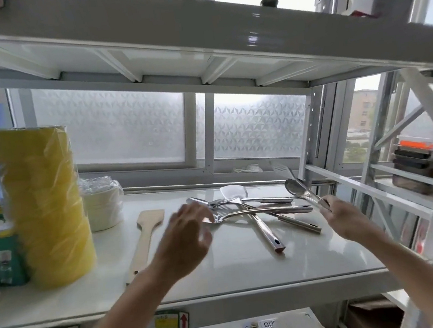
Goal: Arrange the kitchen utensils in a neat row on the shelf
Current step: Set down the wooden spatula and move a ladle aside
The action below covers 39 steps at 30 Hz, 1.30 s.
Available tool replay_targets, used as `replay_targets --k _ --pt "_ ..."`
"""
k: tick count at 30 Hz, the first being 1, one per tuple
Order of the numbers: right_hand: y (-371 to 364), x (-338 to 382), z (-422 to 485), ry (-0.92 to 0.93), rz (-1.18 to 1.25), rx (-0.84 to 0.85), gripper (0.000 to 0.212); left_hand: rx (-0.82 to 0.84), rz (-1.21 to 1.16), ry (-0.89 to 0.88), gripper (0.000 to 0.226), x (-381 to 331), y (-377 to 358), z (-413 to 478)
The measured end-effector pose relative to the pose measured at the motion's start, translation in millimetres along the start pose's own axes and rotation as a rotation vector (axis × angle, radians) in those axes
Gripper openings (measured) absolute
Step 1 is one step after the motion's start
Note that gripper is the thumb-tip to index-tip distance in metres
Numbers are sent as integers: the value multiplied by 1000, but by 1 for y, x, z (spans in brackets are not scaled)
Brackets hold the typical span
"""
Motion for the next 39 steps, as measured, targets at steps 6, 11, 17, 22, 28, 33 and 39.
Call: replay_targets --k 6,11,17,22,28,33,39 --pt "-35 -41 0 -80 -9 28 23 229 62 -272 36 -79 -56 -13" --pt "-35 -57 13 -94 -89 42 39 45 -171 -71 13 -58 -35 -12" --pt "-19 -63 24 -43 -233 10 36 12 -214 29 18 -53 -25 -7" --pt "-24 -55 20 -26 -237 48 24 32 -168 8 16 -56 -28 -8" --pt "-30 -66 33 -93 -268 130 25 57 -181 31 13 -54 -27 -8" --pt "-33 -51 34 -82 -343 149 22 83 -165 48 13 -54 -27 -9" --pt "-52 23 42 204 -81 76 57 101 -161 85 9 -53 -28 -9"
Point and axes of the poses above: each hand's wrist, its own z-axis towards the middle knuckle, its own y-axis out of the back of the hand, x = y × z, the point moved 6 cm from there along z, towards the middle knuckle, and after that the axes turned 14 degrees about z, right-handed, at the moved point
